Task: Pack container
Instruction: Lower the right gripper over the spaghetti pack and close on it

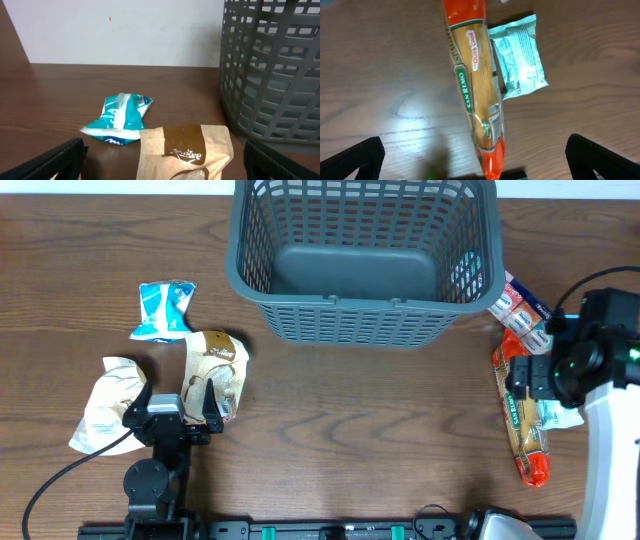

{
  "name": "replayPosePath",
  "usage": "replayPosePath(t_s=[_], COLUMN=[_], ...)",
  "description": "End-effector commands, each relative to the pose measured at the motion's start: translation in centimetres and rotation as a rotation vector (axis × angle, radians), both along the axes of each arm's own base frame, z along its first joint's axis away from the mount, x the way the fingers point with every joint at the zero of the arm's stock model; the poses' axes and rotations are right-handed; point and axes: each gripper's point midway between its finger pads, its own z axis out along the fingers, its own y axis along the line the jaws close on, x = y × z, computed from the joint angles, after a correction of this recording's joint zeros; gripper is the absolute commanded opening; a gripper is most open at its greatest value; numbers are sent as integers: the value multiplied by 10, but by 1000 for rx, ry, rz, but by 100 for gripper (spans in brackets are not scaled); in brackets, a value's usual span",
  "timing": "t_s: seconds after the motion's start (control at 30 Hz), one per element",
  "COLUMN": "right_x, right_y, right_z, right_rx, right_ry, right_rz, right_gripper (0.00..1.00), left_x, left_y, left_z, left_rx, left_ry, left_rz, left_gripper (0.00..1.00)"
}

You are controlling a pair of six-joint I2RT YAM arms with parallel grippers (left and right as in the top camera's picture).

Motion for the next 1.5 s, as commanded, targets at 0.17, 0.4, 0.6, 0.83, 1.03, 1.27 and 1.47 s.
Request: replayPosePath(t_s=[0.17, 0.4, 0.6, 0.83, 1.03, 1.27, 1.47], right_x=[18, 34, 49, 53, 49, 35, 26], right_y=[2, -14, -22, -23, -21, -15, -10], right_z=[-21, -46, -66, -87, -107, -129, -137], right_rx=[126, 103, 106, 128, 154, 181, 194], right_ry=[29, 78, 85, 121, 169, 205, 206], right_rz=[182, 178, 177, 181, 180, 140, 90], right_gripper=[99, 99, 99, 99, 99, 92, 99], left_x=[-1, -1, -1, -1, -1, -1, -1], left_y=[-1, -1, -1, -1, -1, -1, -1], left_z=[-15, -15, -15, -15, -15, -15, -15], left_rx=[-4, -4, -4, -4, -3, -3, 0], left_ry=[50, 50, 50, 50, 50, 50, 50], left_rz=[-7, -7, -7, -7, -7, -7, -7], left_gripper=[99, 99, 99, 99, 99, 99, 99])
